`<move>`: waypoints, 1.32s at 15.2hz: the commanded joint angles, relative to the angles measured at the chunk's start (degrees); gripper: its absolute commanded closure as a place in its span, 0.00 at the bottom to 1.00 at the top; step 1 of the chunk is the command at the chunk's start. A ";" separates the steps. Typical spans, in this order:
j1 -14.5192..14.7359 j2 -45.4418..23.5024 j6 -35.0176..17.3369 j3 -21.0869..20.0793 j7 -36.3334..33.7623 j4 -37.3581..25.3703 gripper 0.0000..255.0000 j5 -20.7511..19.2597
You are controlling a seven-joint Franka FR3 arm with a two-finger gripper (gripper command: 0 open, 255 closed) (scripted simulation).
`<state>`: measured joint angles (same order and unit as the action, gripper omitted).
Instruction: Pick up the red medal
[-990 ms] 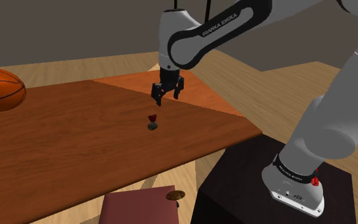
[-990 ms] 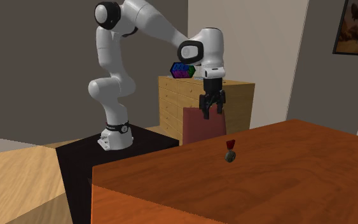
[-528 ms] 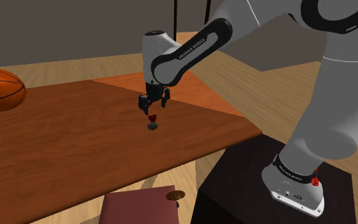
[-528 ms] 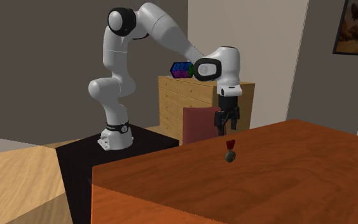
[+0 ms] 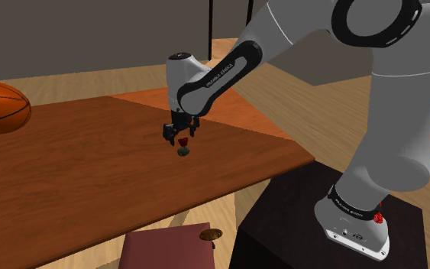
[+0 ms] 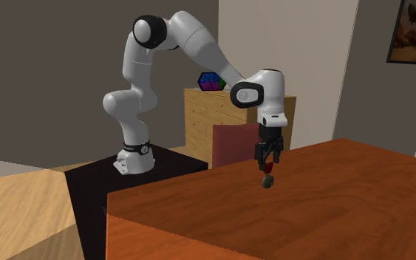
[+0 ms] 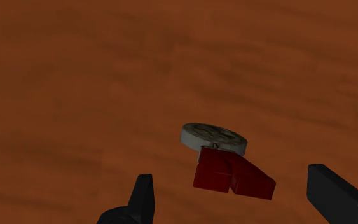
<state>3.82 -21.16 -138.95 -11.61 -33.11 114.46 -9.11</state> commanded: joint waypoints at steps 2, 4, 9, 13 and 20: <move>0.27 -1.33 -1.64 0.25 -0.51 0.33 0.00 -0.55; 0.30 -1.45 -1.69 0.27 -0.55 0.26 1.00 -0.59; 0.28 -1.45 -1.73 0.28 -0.54 0.30 1.00 -0.59; 0.27 -1.34 -1.64 0.26 -0.52 0.32 1.00 -0.55; -0.21 2.20 2.68 -0.44 0.52 -0.56 1.00 0.82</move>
<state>3.77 -19.42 -136.94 -11.99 -32.91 114.12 -8.51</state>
